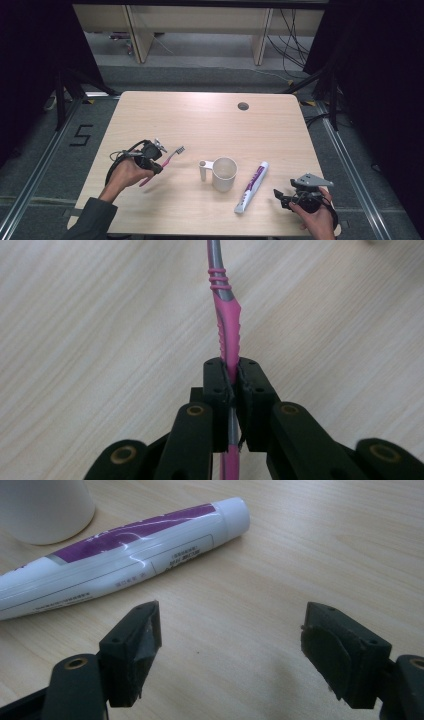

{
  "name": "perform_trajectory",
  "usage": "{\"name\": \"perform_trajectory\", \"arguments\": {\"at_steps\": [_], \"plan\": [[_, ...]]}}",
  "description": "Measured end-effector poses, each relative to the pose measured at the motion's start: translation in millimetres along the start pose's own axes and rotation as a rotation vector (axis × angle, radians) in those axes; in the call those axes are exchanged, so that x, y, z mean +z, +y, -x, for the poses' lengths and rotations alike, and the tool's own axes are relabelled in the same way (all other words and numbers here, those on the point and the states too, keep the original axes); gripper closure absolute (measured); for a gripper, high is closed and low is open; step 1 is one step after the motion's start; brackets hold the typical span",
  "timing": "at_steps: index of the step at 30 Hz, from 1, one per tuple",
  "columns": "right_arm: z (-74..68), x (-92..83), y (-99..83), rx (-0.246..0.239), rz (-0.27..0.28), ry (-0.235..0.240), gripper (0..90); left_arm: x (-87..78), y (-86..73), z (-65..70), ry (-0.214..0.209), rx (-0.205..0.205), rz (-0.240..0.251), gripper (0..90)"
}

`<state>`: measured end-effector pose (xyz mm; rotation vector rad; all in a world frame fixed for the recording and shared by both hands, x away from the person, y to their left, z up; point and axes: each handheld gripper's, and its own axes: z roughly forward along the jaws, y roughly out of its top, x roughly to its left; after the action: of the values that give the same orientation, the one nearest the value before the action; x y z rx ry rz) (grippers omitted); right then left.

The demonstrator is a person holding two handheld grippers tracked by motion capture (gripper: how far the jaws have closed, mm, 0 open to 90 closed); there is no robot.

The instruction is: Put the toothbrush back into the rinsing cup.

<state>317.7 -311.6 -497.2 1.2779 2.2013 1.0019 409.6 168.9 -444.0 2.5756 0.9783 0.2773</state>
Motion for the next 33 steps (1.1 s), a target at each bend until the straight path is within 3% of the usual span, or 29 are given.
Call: {"name": "perform_trajectory", "arguments": {"at_steps": [2, 3, 8, 11, 14, 24, 33], "plan": [[-0.1, 0.0, 0.1, 0.000, 0.000, 0.000, 25.0, -4.0, -2.7, 2.4, -0.002, -0.004, 0.050, 83.2], [-1.4, 0.1, 0.3, 0.023, -0.008, 0.017, 25.0, -5.5, -3.6, 3.1, -0.006, -0.006, 0.062, 83.2], [-0.1, -0.1, 0.0, -0.001, -0.001, -0.002, 25.0, -10.1, -10.8, 8.3, -0.010, -0.034, 0.173, 83.2], [-2.0, 0.4, 0.3, 0.032, -0.009, 0.023, 25.0, -13.6, -14.4, 9.0, -0.027, -0.045, 0.220, 83.2], [-0.3, 0.6, -0.2, 0.001, 0.002, 0.001, 25.0, -14.3, -18.5, 12.3, -0.005, -0.084, 0.306, 83.2], [-1.5, -0.7, 0.6, 0.020, -0.010, -0.003, 25.0, -16.3, -22.6, 20.0, -0.002, -0.124, 0.453, 83.2], [-0.9, 0.4, 0.3, 0.016, -0.005, 0.013, 25.0, -15.3, -17.1, 31.2, -0.035, -0.175, 0.596, 83.2]]}}
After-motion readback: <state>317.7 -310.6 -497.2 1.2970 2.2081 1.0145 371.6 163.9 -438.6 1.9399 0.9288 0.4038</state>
